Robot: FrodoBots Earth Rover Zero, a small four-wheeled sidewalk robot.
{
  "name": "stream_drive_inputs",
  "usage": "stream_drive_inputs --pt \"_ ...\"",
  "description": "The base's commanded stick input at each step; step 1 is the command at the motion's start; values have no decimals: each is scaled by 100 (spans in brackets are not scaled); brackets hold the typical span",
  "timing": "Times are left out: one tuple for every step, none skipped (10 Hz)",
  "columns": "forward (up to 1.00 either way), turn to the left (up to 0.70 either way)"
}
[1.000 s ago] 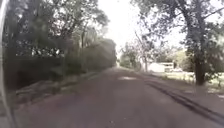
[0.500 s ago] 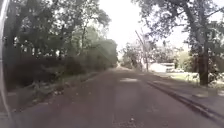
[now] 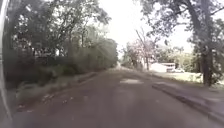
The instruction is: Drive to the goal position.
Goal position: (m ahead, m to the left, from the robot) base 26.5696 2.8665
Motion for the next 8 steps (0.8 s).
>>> stream_drive_inputs --pt "70 0" --pt "70 0" --pt "70 0" --pt "70 0" --pt "70 0" --pt "70 0" --pt "70 0" --pt "70 0"
